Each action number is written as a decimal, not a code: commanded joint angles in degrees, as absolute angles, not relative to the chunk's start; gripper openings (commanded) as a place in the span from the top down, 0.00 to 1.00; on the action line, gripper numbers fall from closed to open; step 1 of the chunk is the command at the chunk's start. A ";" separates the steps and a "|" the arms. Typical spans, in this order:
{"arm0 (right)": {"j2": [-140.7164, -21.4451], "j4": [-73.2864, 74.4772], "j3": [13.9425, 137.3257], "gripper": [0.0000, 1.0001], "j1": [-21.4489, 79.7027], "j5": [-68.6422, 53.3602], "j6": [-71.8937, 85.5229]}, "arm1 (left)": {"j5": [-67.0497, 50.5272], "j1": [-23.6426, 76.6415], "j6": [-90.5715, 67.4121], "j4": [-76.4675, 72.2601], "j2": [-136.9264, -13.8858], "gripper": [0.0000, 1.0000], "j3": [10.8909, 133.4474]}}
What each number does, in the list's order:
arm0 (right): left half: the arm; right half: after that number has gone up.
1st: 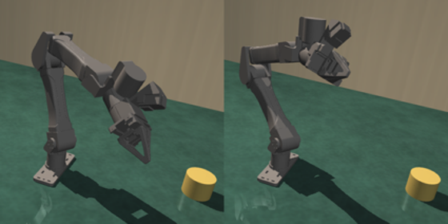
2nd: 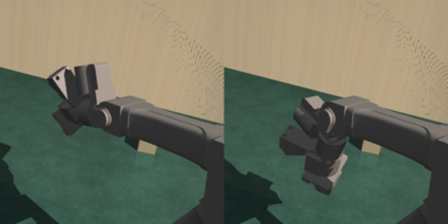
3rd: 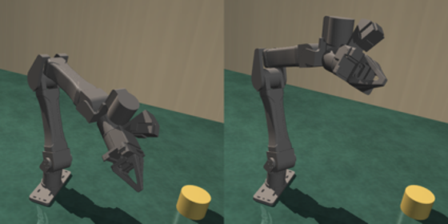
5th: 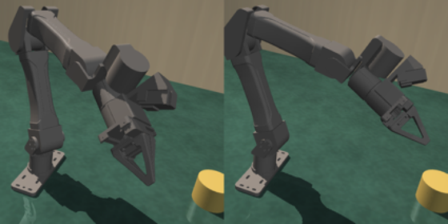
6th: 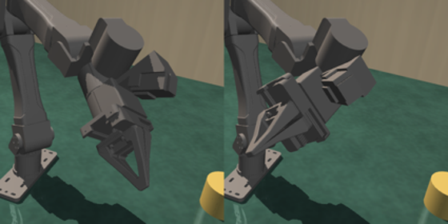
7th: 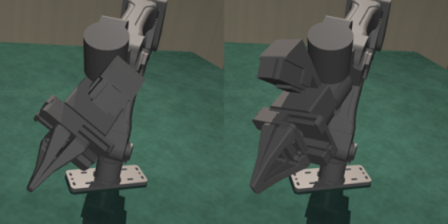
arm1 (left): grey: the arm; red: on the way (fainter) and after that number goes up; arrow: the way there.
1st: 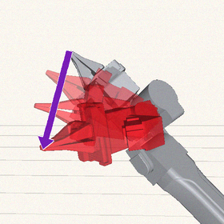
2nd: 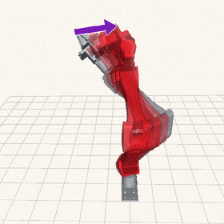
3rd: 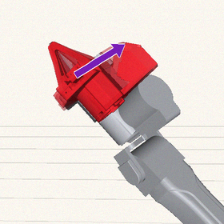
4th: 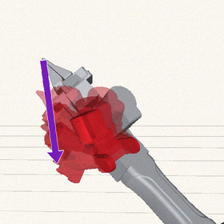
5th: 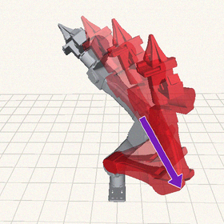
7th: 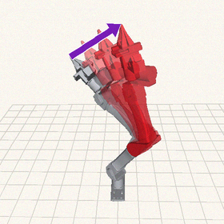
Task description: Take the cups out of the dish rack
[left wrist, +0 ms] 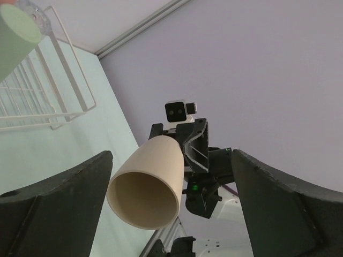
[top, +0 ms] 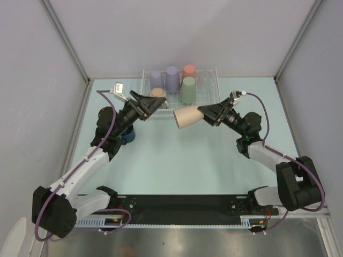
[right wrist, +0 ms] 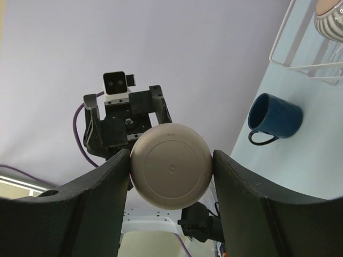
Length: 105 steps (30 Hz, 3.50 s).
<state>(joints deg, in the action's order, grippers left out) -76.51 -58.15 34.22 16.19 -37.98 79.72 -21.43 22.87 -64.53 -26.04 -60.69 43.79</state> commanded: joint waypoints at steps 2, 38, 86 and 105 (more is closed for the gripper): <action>-77.95 -67.14 33.84 1.00 16.61 -36.48 81.12 | -22.06 23.91 -64.43 -26.64 -58.80 0.02 42.45; -91.05 -67.76 45.62 1.00 26.36 -36.48 79.28 | -22.06 29.18 -63.54 -25.05 -60.12 0.24 43.59; -62.67 21.97 58.19 0.00 22.24 -1.23 28.13 | 14.42 29.62 -25.84 57.74 -85.69 1.00 82.62; -62.58 20.30 53.79 0.00 24.08 -1.67 27.86 | 11.34 30.06 -28.56 45.37 -82.26 1.00 61.18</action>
